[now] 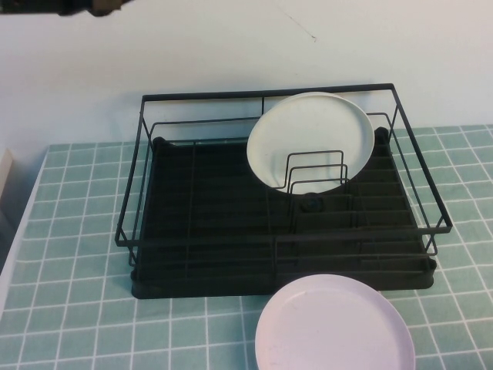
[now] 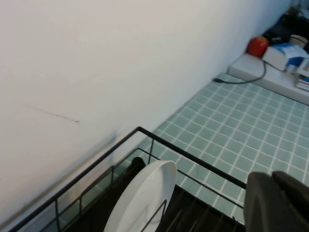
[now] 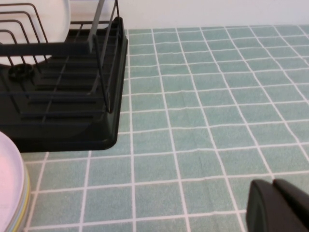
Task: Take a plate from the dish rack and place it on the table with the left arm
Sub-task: Grasp the plate from the shelf
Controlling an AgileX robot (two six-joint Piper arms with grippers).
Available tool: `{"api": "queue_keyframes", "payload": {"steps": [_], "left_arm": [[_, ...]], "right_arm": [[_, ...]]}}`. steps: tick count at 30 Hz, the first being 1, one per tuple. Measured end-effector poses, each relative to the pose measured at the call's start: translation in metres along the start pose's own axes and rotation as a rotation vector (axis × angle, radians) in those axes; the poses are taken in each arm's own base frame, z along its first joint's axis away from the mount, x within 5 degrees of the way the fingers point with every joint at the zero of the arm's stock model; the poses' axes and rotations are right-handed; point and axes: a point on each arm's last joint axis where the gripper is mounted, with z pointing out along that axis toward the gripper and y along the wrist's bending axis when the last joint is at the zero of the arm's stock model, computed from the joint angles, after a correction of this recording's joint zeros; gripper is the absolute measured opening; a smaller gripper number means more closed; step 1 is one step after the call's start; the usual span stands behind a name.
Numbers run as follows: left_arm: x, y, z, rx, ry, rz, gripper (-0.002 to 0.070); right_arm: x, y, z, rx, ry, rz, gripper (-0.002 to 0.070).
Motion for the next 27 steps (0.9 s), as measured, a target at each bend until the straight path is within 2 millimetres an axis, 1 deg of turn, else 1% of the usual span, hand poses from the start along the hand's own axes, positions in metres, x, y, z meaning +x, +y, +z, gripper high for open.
{"api": "queue_keyframes", "payload": {"steps": [3,5,7,10,11,12,13,16,17,18,19,20,22,27], "left_arm": [[0.018,0.020,0.028,0.045,0.031,-0.012,0.0008],[0.031,0.030,0.049,0.036,0.075,-0.013,0.0056],[0.044,0.034,0.070,0.024,0.119,0.001,0.0142],[0.062,0.036,0.101,0.004,0.172,0.022,0.0325],[0.068,0.036,0.111,-0.002,0.185,0.025,0.0368],[0.074,0.036,0.121,-0.008,0.195,0.026,0.0395],[0.080,0.037,0.130,-0.014,0.203,0.023,0.0405],[0.096,0.037,0.155,-0.044,0.220,0.030,0.0407],[0.097,0.037,0.157,-0.055,0.220,0.034,0.0407],[0.110,0.037,0.174,-0.074,0.236,0.040,0.0406],[0.117,0.038,0.184,-0.081,0.244,0.039,0.0405],[0.134,0.047,0.209,-0.105,0.257,0.038,0.0362],[0.138,0.050,0.215,-0.126,0.254,0.039,0.0304],[0.140,0.056,0.220,-0.177,0.235,0.044,0.0103]], "right_arm": [[0.000,0.000,0.000,0.000,0.000,0.000,-0.0001],[0.000,0.000,0.000,0.000,0.000,0.000,-0.0001],[0.000,0.000,0.000,0.000,0.000,0.000,-0.0001],[0.000,0.000,0.000,0.000,0.000,0.000,-0.0001],[0.000,0.000,0.000,0.000,0.000,0.000,-0.0001],[0.000,0.000,0.000,0.000,0.000,0.000,-0.0001],[0.000,0.000,0.000,0.000,0.000,0.000,-0.0001],[0.000,0.000,0.000,0.000,0.000,0.000,-0.0001],[0.000,0.000,0.000,0.000,0.000,0.000,-0.0001],[0.000,0.000,0.000,0.000,0.000,0.000,-0.0001],[0.000,0.000,0.000,0.000,0.000,0.000,-0.0001],[0.000,0.000,0.000,0.000,0.000,0.000,-0.0001],[0.000,0.000,0.000,0.000,0.000,0.000,-0.0001],[0.000,0.000,0.000,0.000,0.000,0.000,-0.0001]]}}
